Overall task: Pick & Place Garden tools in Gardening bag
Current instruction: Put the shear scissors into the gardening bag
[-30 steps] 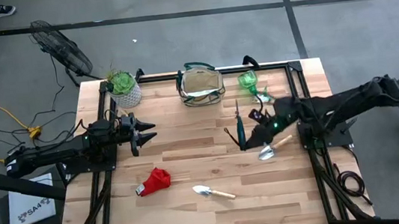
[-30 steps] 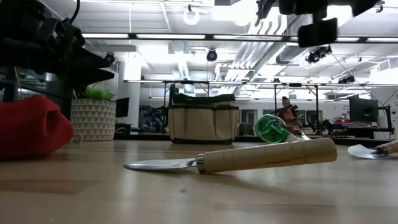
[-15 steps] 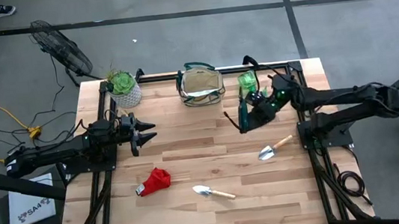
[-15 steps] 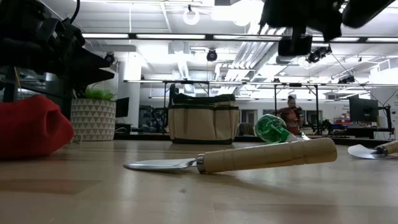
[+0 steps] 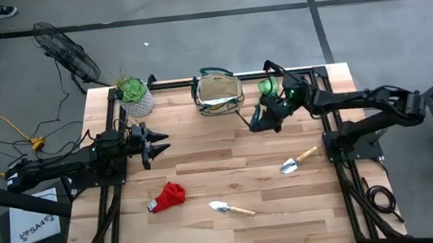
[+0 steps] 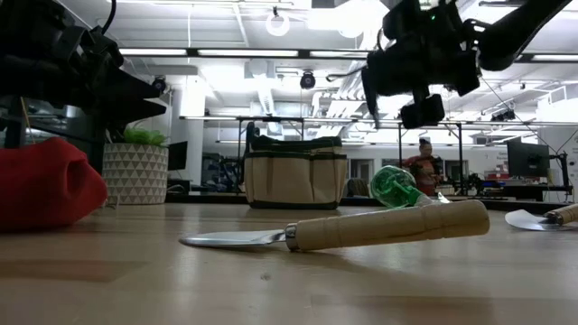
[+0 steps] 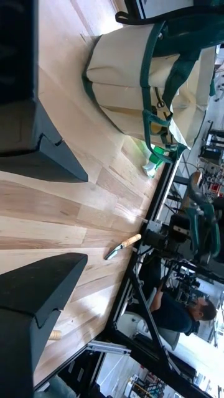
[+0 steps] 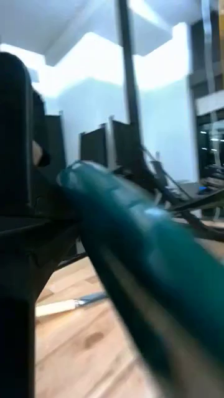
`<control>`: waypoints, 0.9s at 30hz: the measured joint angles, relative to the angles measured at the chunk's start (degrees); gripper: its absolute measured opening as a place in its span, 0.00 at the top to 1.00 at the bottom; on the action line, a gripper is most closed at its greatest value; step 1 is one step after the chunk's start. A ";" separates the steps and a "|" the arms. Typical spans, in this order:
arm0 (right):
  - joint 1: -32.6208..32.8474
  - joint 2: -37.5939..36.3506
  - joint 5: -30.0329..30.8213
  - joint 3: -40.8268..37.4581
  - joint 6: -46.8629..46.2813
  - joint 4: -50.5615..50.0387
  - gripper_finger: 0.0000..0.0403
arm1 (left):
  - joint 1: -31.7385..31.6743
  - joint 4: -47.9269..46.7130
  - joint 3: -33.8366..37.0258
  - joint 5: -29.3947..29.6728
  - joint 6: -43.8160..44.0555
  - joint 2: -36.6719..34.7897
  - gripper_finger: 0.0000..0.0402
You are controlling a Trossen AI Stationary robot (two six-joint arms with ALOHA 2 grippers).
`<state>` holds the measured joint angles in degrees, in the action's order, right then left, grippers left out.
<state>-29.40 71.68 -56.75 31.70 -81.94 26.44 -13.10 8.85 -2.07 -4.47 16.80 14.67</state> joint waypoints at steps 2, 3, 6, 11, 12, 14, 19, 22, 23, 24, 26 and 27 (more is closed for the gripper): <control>-1.95 0.39 -1.94 0.00 -1.03 -0.03 0.99 | 0.01 0.01 0.00 0.00 0.01 0.01 0.52; -2.69 0.81 -2.74 0.02 -1.41 0.01 0.99 | 0.01 -0.01 0.00 0.00 0.01 -0.01 0.52; -4.47 2.37 -4.41 0.17 -2.28 -0.54 0.99 | 0.01 0.00 0.00 0.00 0.01 0.00 0.52; -4.89 4.50 -5.79 3.32 -1.53 -0.27 0.99 | 0.01 -0.01 0.00 0.00 0.01 0.01 0.52; -4.89 4.54 -6.56 4.25 -0.86 -0.04 0.99 | 0.00 -0.01 0.00 0.00 0.01 0.01 0.52; -5.09 4.49 -8.86 5.66 -0.06 0.48 0.99 | 0.00 0.01 0.00 0.00 0.00 -0.01 0.52; -9.41 4.58 -12.85 6.81 1.96 1.28 0.99 | -0.01 -0.01 0.00 0.00 0.01 0.01 0.52; -12.27 5.95 -14.23 6.91 4.47 1.17 0.99 | -0.01 0.01 0.00 -0.01 0.00 -0.01 0.52; -13.10 6.48 -14.59 6.88 5.43 1.03 0.99 | -0.01 -0.01 0.00 0.00 0.01 0.01 0.52; -13.65 6.97 -14.95 6.88 6.42 1.29 0.99 | 0.01 -0.01 0.00 0.00 0.01 0.01 0.52; -14.43 7.60 -15.17 6.88 8.22 2.01 0.99 | 0.00 0.01 0.00 0.00 0.00 0.01 0.52; -14.86 7.72 -15.16 6.88 9.07 2.33 0.99 | -0.01 -0.01 0.00 0.00 0.01 -0.01 0.52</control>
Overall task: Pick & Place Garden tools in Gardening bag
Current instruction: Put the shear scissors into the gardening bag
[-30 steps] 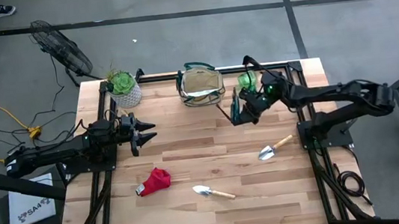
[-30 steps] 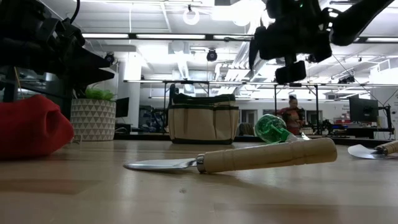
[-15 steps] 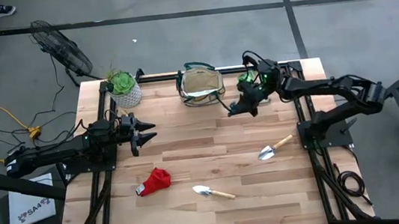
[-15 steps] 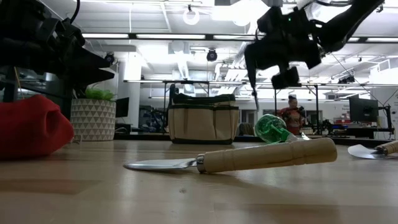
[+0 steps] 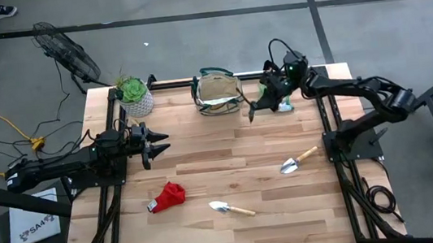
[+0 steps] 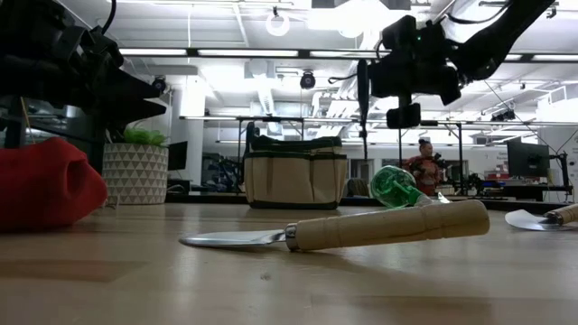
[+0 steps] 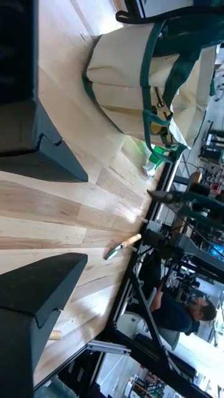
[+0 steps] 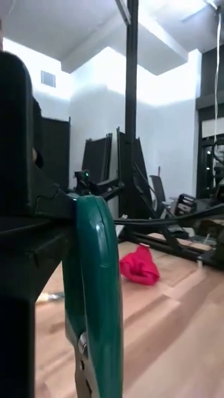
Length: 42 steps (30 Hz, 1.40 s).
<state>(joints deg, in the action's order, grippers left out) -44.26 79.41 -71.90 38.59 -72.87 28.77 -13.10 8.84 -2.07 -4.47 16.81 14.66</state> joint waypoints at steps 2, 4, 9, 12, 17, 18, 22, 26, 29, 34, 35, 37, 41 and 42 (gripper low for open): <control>-0.56 0.01 0.56 0.00 1.64 0.91 0.99 | 0.00 0.02 0.00 0.00 -0.02 0.02 0.52; -1.00 -0.01 1.73 0.00 2.59 2.33 0.99 | 0.00 0.02 0.00 0.00 0.00 0.02 0.52; -2.79 -0.01 4.33 0.00 3.90 5.46 0.99 | 0.00 0.00 0.00 0.00 -0.01 0.01 0.52; -4.14 -0.01 4.45 0.00 5.38 5.39 0.99 | 0.00 0.00 0.00 0.00 0.01 0.02 0.52; -6.65 -0.01 3.83 1.46 8.82 5.33 0.99 | 0.00 0.00 0.00 0.00 0.00 0.01 0.52; -7.22 -0.01 3.51 2.07 9.84 5.34 0.99 | 0.02 0.00 0.00 0.00 0.00 0.02 0.52; -8.64 0.82 2.76 4.43 11.70 5.36 0.99 | 0.02 0.00 0.00 0.00 0.01 0.01 0.52; -8.78 3.22 1.18 6.30 13.33 5.34 0.99 | 0.02 0.00 0.00 -0.02 -0.02 0.02 0.52; -8.73 5.36 -0.19 7.62 13.91 5.30 0.99 | 0.01 0.00 0.00 0.00 0.01 0.02 0.52; -8.71 7.39 -1.25 9.21 14.79 6.20 0.99 | 0.00 0.02 0.00 0.00 0.01 -0.01 0.52; -8.62 7.83 -1.62 9.55 14.96 6.41 0.99 | 0.00 0.00 0.00 0.00 -0.01 -0.01 0.52; -8.62 8.44 -1.87 10.10 15.48 6.43 0.99 | 0.01 0.00 0.00 -0.01 0.01 0.00 0.52; -8.51 9.41 -2.12 10.73 16.08 6.61 0.99 | 0.01 0.01 0.00 0.00 0.01 0.02 0.52; -8.27 9.65 -2.07 10.73 16.30 6.63 0.99 | 0.01 0.01 0.00 -0.01 0.00 -0.01 0.52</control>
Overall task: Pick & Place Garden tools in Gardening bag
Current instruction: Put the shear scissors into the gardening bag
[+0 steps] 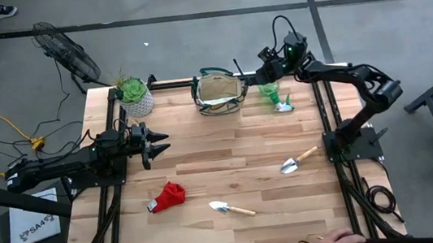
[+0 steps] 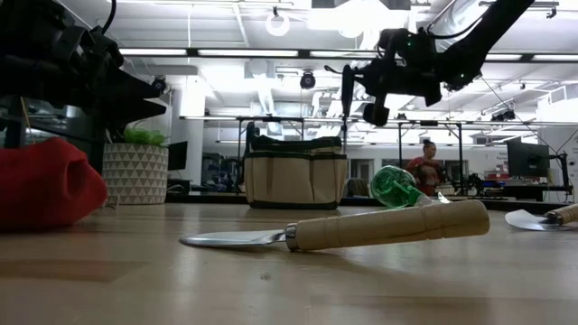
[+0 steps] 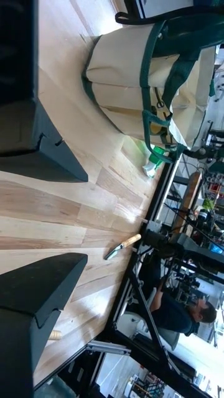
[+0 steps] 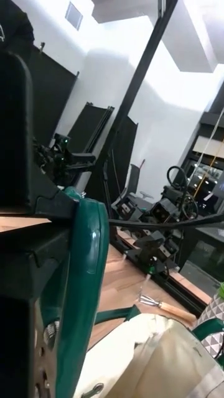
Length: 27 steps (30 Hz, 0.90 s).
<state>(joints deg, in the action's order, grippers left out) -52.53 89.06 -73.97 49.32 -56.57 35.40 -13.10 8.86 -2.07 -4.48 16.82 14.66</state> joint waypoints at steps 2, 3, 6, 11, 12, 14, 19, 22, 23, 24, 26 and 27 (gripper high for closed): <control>0.15 0.46 -0.02 0.00 0.50 -0.13 0.99 | 0.01 -0.01 0.00 0.01 0.00 0.02 0.52; 0.19 0.64 -0.04 0.00 0.90 -0.17 0.99 | 0.00 0.01 0.00 -0.01 0.00 0.02 0.52; 0.51 1.37 -0.07 0.00 1.65 0.23 0.99 | 0.00 0.00 0.00 0.01 0.00 0.02 0.52; 0.79 2.48 0.26 0.00 3.08 1.33 0.99 | 0.00 -0.01 0.00 0.01 0.00 0.01 0.52; 0.79 2.83 0.26 0.00 3.21 1.78 0.99 | -0.01 -0.01 0.00 0.01 -0.02 0.02 0.52; 0.79 3.37 0.24 0.00 4.15 2.01 0.99 | 0.01 -0.01 0.00 0.01 0.00 0.02 0.52; 0.79 4.32 0.28 0.00 6.67 2.56 0.99 | 0.00 -0.01 0.00 0.00 -0.01 0.00 0.52; 0.79 4.32 0.35 0.00 8.68 2.57 0.99 | 0.00 -0.01 0.00 0.00 0.00 0.02 0.52; 0.79 4.32 0.33 0.00 9.13 2.56 0.99 | 0.00 -0.01 0.00 0.01 0.00 0.00 0.52; 0.79 4.32 0.33 0.00 9.73 2.44 0.99 | 0.01 -0.01 0.00 -0.01 0.00 0.01 0.52; 0.79 4.32 0.32 -0.02 10.85 2.14 0.99 | 0.00 -0.01 0.00 0.01 -0.01 0.02 0.52; 0.79 4.32 0.33 -0.02 11.52 2.01 0.99 | 0.01 -0.01 0.00 0.01 -0.01 0.02 0.52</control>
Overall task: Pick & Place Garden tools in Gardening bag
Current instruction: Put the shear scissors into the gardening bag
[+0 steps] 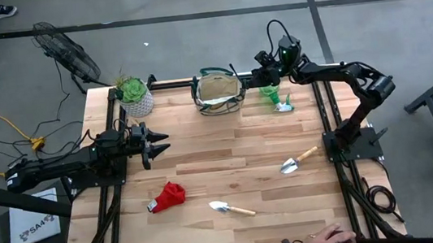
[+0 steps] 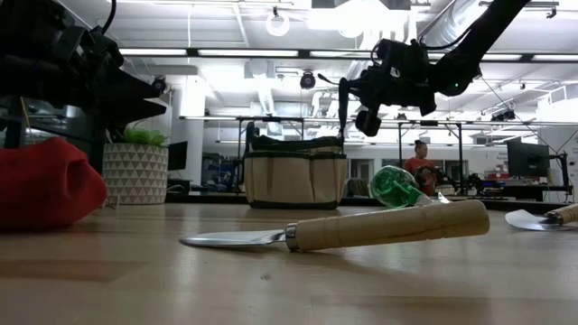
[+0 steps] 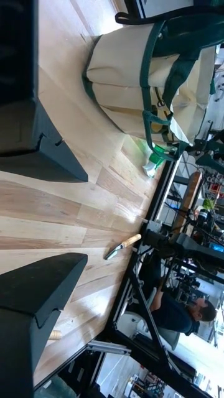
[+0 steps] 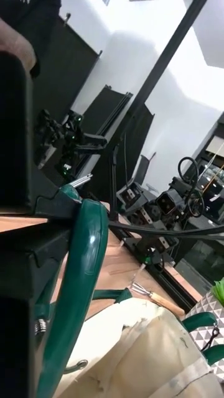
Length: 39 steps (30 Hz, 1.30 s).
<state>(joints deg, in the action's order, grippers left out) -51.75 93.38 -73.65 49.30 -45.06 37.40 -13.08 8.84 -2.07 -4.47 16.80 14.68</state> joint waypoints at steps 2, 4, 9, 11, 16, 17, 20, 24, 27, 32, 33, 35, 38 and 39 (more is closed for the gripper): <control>0.00 0.00 0.00 -0.01 1.51 -0.31 0.99 | 0.00 0.00 0.00 -0.01 0.02 -0.01 0.52; 0.00 0.00 -0.11 -0.02 3.42 -0.69 0.99 | -0.01 0.01 0.00 0.00 0.02 -0.01 0.52; 0.00 0.00 -1.27 -0.04 8.24 -0.72 0.99 | -0.02 0.00 0.00 0.00 0.01 -0.02 0.52; 0.00 0.00 -1.27 -0.07 9.42 -0.74 0.99 | -0.02 0.00 0.00 0.00 0.02 -0.01 0.52; 0.00 0.00 -1.07 -1.07 10.62 -0.42 0.99 | 0.00 0.00 0.00 0.00 0.02 -0.02 0.52; 0.00 0.00 -1.00 -1.63 10.57 -0.15 0.99 | 0.00 0.00 0.00 0.00 0.00 0.00 0.52; 0.00 0.00 -0.42 -3.40 10.62 1.06 0.99 | -0.01 0.00 0.00 0.00 -0.01 -0.02 0.52; 0.00 0.00 2.35 -5.27 10.60 3.10 0.99 | -0.02 0.00 0.00 -0.02 0.02 0.00 0.52; -0.04 0.00 3.21 -6.44 10.35 6.06 0.99 | -0.02 0.00 0.00 0.00 0.02 -0.02 0.52; -0.45 0.00 5.90 -7.10 10.68 7.02 0.99 | -0.02 0.00 0.01 -0.01 0.01 -0.02 0.52; -0.55 0.00 6.65 -7.10 10.86 7.00 0.99 | -0.02 0.00 0.00 0.00 0.02 -0.02 0.52; -0.57 -0.02 8.71 -7.10 11.66 6.71 0.99 | -0.02 0.00 0.00 -0.02 0.02 0.00 0.52; -0.92 -0.02 10.18 -7.10 10.51 6.54 0.99 | -0.02 0.00 0.00 0.00 0.00 -0.02 0.52; -0.90 -0.02 10.56 -7.10 9.79 6.58 0.99 | -0.02 0.00 0.00 -0.02 0.02 -0.01 0.52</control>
<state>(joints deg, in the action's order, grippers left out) -52.64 93.36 -63.09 42.19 -35.27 43.99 -13.10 8.84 -2.07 -4.49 16.82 14.67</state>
